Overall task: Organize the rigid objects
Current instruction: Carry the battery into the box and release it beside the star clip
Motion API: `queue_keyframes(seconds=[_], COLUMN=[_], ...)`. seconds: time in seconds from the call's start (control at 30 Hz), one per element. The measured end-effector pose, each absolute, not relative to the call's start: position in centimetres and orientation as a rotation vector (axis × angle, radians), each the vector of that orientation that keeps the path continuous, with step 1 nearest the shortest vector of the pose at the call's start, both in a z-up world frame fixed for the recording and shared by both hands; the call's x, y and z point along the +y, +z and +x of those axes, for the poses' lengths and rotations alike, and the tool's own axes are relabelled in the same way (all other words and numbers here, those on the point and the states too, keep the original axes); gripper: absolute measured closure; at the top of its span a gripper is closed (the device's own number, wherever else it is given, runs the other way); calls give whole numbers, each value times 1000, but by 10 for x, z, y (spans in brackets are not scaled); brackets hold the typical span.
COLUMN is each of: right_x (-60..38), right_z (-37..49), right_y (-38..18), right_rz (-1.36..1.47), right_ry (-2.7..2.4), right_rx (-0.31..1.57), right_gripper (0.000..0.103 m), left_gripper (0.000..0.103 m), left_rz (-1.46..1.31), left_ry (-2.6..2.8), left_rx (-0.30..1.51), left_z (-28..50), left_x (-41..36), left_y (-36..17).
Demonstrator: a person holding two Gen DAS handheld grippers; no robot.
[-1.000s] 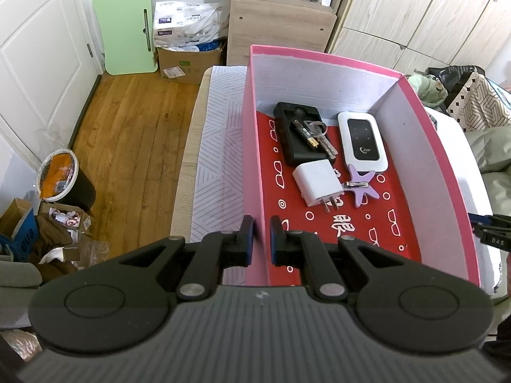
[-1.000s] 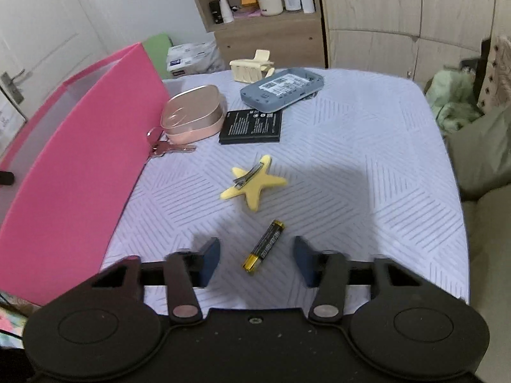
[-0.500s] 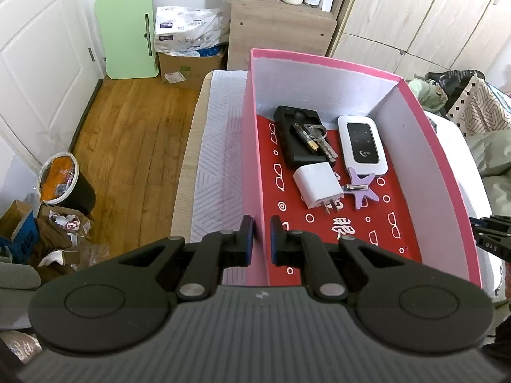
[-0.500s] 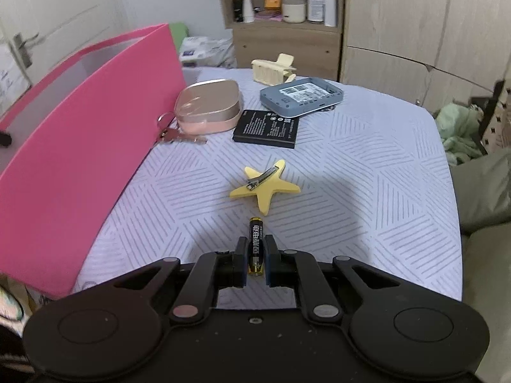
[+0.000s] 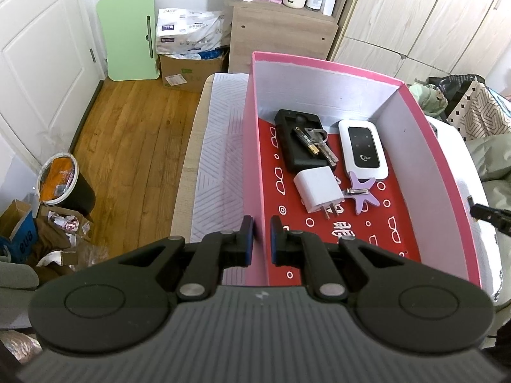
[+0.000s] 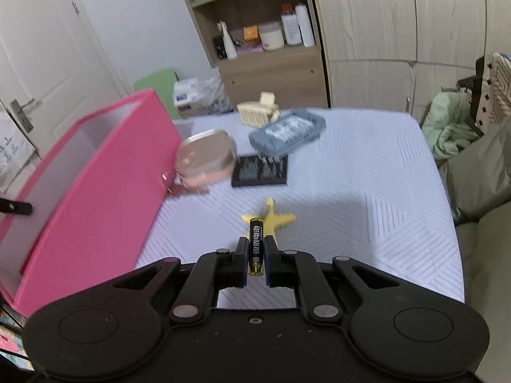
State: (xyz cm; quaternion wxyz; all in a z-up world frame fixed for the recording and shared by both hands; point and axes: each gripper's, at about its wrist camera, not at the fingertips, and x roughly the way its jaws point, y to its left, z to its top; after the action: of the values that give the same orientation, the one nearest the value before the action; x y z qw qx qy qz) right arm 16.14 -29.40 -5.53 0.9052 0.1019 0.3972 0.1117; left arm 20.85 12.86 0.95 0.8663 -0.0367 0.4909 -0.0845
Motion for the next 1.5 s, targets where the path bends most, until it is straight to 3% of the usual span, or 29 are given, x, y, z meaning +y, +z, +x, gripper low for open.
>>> queue_keyframes(seconds=[0.37, 0.57, 0.83, 1.17, 1.2, 1.23, 1.37, 1.5], right_x=[-241, -171, -100, -80, -82, -84, -107, -150], right_z=[167, 188, 221, 234, 235, 236, 241, 239], right_y=[3, 25, 12, -15, -12, -8, 18, 45], right_rz=[226, -88, -545, -697, -670, -646, -480, -235], right_ry=[591, 728, 767, 758, 762, 764, 764, 772], right_rx=[696, 705, 797, 929, 922, 910, 842, 767], right_gripper=[91, 91, 91, 91, 87, 76, 68, 51], left_gripper=[94, 96, 96, 96, 96, 96, 96, 96], left_rz=[-82, -45, 0, -25, -28, -32, -46, -49], left_ry=[-186, -183, -180, -178, -178, -178, -178, -178], left_rx=[1026, 1018, 1029, 1032, 1032, 1031, 1032, 1035], left_z=[209, 209, 213, 212, 212, 212, 211, 212], left_x=[131, 127, 122, 126, 127, 127, 127, 128], left_y=[9, 9, 10, 10, 9, 9, 9, 9])
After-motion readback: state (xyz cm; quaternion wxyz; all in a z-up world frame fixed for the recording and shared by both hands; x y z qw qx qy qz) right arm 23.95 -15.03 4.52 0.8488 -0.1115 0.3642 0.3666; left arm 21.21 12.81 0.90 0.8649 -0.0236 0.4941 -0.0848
